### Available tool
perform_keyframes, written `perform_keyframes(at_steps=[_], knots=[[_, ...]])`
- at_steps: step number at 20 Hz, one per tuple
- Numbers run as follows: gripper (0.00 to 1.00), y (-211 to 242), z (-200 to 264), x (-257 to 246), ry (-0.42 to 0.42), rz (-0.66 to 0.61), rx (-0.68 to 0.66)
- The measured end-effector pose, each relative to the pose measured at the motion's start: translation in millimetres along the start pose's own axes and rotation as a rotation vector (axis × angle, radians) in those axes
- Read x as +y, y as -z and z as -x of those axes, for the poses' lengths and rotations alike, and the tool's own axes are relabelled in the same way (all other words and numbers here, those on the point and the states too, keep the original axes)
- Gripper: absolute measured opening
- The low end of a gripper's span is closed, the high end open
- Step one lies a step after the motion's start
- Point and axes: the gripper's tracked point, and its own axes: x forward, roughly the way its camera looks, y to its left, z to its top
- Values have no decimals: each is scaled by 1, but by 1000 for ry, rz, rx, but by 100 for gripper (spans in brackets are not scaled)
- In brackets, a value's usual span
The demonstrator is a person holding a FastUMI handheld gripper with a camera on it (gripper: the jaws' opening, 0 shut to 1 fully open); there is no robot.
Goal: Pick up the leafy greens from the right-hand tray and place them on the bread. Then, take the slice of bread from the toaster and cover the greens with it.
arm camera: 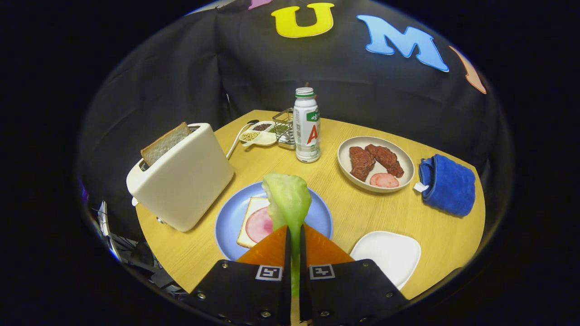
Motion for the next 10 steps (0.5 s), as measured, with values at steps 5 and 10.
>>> perform_keyframes(at_steps=[5,10], knots=[[8,-2,-25,26,-20,20,25],[11,-7,-34,36,-14,57,25]])
